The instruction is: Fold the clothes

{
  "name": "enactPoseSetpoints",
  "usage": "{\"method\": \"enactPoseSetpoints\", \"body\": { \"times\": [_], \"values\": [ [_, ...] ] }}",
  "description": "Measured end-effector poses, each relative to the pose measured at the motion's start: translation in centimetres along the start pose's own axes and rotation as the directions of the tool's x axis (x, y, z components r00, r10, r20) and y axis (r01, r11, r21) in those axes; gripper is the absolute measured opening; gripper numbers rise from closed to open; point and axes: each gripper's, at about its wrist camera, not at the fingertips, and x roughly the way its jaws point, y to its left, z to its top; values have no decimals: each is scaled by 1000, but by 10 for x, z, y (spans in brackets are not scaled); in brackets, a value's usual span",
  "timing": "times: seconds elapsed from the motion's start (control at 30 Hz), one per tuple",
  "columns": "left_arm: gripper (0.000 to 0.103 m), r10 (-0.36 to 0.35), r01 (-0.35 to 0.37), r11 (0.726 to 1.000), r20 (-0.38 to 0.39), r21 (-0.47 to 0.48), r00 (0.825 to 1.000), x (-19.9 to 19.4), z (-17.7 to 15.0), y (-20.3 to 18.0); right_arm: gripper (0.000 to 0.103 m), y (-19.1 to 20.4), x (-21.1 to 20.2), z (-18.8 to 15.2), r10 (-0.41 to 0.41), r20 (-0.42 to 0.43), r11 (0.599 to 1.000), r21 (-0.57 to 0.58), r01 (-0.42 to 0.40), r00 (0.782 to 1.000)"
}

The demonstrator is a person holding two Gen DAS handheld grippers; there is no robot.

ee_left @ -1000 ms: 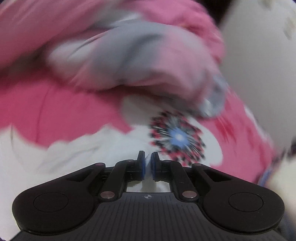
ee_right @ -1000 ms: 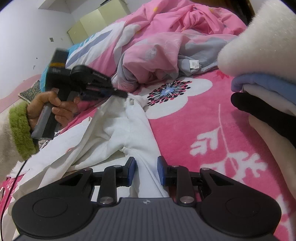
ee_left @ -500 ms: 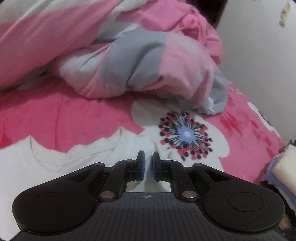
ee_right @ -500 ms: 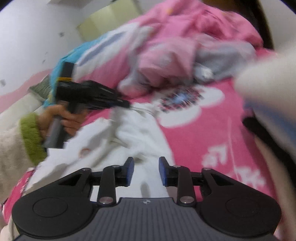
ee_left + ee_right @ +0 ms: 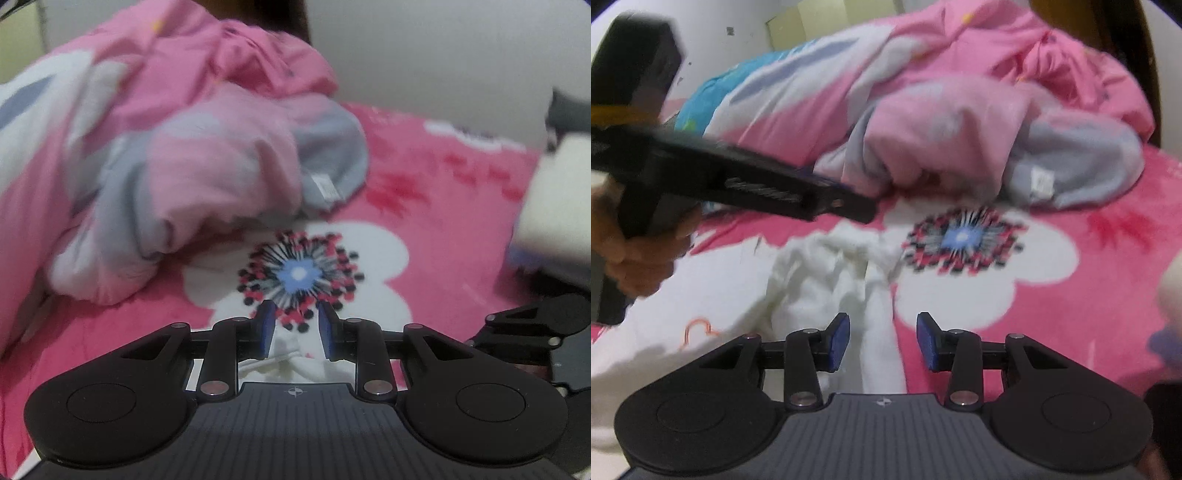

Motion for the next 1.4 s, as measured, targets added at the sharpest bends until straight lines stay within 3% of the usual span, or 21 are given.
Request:
{"method": "enactPoseSetpoints", "body": {
  "times": [0.13, 0.3, 0.53, 0.67, 0.73, 0.8, 0.87, 0.93, 0.97, 1.03, 1.1, 1.17, 1.23, 1.3, 1.33, 1.4],
  "values": [
    [25, -38, 45, 994, -69, 97, 997, 27, -5, -7, 41, -6, 8, -12, 66, -21, 998, 4, -66, 998],
    [25, 12, 15, 974, -118, 226, 993, 47, -12, -12, 41, -9, 9, -14, 81, -30, 996, 24, -80, 996],
    [11, 55, -28, 970, -103, 243, 993, 55, -11, -2, 40, -19, 10, -14, 103, -35, 992, 74, -100, 994],
    [7, 73, -70, 997, -69, 40, 995, 48, -4, 34, 40, -25, 10, -15, 117, -38, 988, 109, -112, 992],
    [0, 77, -83, 991, -59, -106, 995, 45, -3, 62, 40, -25, 10, -16, 119, -38, 987, 114, -114, 992],
    [0, 112, -120, 962, -46, -246, 993, 41, -5, 90, 40, -26, 11, -16, 121, -39, 986, 119, -116, 992],
    [0, 119, -122, 913, -32, -390, 992, 36, -9, 118, 40, -27, 11, -16, 124, -39, 985, 123, -118, 992],
    [0, 92, -88, 879, -14, -469, 996, 27, -11, 134, 40, -28, 11, -16, 127, -39, 984, 128, -121, 991],
    [0, 74, -67, 874, -5, -481, 997, 22, -11, 137, 40, -28, 11, -16, 127, -39, 984, 129, -121, 991],
    [3, 34, -25, 922, 15, -385, 999, 13, -4, 119, 40, -28, 11, -16, 127, -41, 984, 129, -121, 991],
    [14, -12, 12, 972, 3, -234, 1000, 12, 4, 90, 40, -28, 11, -16, 127, -42, 984, 130, -121, 991],
    [19, -39, 36, 997, -44, -74, 998, 19, 9, 59, 40, -28, 11, -16, 129, -42, 983, 134, -122, 991],
    [20, -46, 55, 995, -113, 80, 993, 31, 10, 34, 40, -29, 11, -17, 132, -41, 982, 139, -125, 990],
    [20, 6, 35, 978, -194, 206, 981, 49, 5, 19, 40, -29, 12, -17, 135, -40, 981, 143, -128, 990],
    [21, 44, 15, 968, -229, 249, 972, 59, 3, 16, 40, -30, 12, -17, 136, -40, 981, 145, -129, 990],
    [19, 54, 8, 970, -248, 245, 967, 65, 3, 18, 40, -30, 12, -17, 138, -39, 980, 149, -131, 990]
  ]
}}
